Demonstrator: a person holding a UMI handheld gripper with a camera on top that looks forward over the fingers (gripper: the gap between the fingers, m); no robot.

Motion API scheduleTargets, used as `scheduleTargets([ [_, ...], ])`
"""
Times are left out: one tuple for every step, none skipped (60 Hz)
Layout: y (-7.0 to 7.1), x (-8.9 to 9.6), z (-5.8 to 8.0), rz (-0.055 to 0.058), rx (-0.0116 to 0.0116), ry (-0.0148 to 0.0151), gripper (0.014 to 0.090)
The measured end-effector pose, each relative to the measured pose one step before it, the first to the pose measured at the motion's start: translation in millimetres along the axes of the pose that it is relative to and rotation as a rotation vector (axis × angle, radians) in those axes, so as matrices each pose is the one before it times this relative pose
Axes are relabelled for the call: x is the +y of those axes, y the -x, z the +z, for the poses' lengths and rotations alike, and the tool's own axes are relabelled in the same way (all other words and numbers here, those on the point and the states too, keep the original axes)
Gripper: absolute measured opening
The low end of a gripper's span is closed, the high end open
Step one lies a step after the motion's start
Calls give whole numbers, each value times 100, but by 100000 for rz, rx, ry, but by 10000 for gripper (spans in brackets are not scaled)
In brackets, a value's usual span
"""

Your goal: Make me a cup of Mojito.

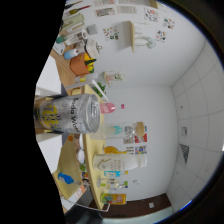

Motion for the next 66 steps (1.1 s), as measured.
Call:
scheduleTargets([
  [-367,947,92,810,395,1291,510],
  [-237,1101,-3,807,512,1330,511],
  [-386,966,88,834,236,1378,510],
  [-331,867,155,978,233,1089,511],
  [-353,845,128,976,275,885,512],
  [-351,842,126,862,200,753,511],
  [-335,804,107,564,99,613,511],
  [-260,737,113,296,26,454,511],
  [-335,676,144,125,61,406,511],
  [-485,624,108,17,207,619,512],
  [-375,663,108,-140,516,630,511],
  [-208,767,255,-85,465,627,513],
  [-264,597,109,-91,407,698,513],
  [-263,517,116,199,218,498,512],
  [-257,471,99,521,209,278,511],
  [-220,416,78,858,208,78,515],
  [-228,391,107,1280,104,85,515],
  [-169,416,108,1588,-159,311,513],
  [-164,397,116,1914,-251,538,516],
  [-148,332,110,2178,-157,466,513],
  [-355,198,63,2271,42,306,513],
  [-254,255,69,2399,157,-198,515],
  [-217,198,72,2353,96,-232,514],
  [-324,69,31,2103,-152,81,513],
  [-149,129,60,2298,-248,26,514],
  [-151,55,36,2544,-274,-6,513],
  [-132,17,36,2948,-245,-148,512],
  [-104,-23,35,3319,-325,-306,511],
  [-69,-44,22,3416,-489,-371,511],
  [-16,-53,21,3422,-658,-339,512],
  [61,-57,-28,3569,-567,-122,514],
  [-27,-86,35,3930,-839,-295,512],
  [-41,-144,38,4166,-889,-302,512],
  [48,-140,25,4372,-1010,-327,512],
  [56,-124,38,4332,-991,-304,514],
  [63,-154,31,4240,-1028,-256,513],
  [78,-142,19,4320,-1070,-260,513],
  [93,-170,35,4487,-1123,-296,513],
  [85,-207,34,4680,-1115,-327,512],
  [81,-226,23,4768,-1092,-341,514],
  [105,-210,16,4668,-1053,-306,512],
  [126,-238,-12,4562,-1102,-502,514],
  [234,-226,-28,4549,-925,-474,514],
  [145,-245,32,4583,-1305,-683,513],
  [157,-258,33,4436,-1200,-686,511],
  [99,-226,44,4149,-849,-459,512],
  [148,-239,-2,3741,-984,-580,512],
  [144,-233,12,3486,-987,-572,513],
  [181,-243,22,3317,-1097,-484,512],
  [161,-219,14,3179,-1025,-463,513],
  [142,-202,13,3029,-744,-462,513],
  [135,-167,14,2826,-633,-415,513],
  [371,-167,-133,3046,-689,-93,515],
  [138,-118,27,2828,-893,-334,513],
  [210,-91,-5,3016,-938,-275,511],
  [108,-192,187,3370,-890,-228,512],
  [130,-112,32,3413,-787,-169,513],
  [131,-97,38,3532,-770,-137,512],
  [142,-131,38,3655,-843,-316,510],
  [167,-111,-27,3817,-938,-426,511],
  [128,-107,-5,3852,-961,-405,510],
  [129,-99,-19,3982,-970,-289,509],
  [107,-129,-73,3945,-817,154,509],
  [152,-68,32,3549,-962,-173,508],
  [142,-6,-6,3397,-952,-220,509],
  [91,-101,-8,3296,-830,-320,508],
])
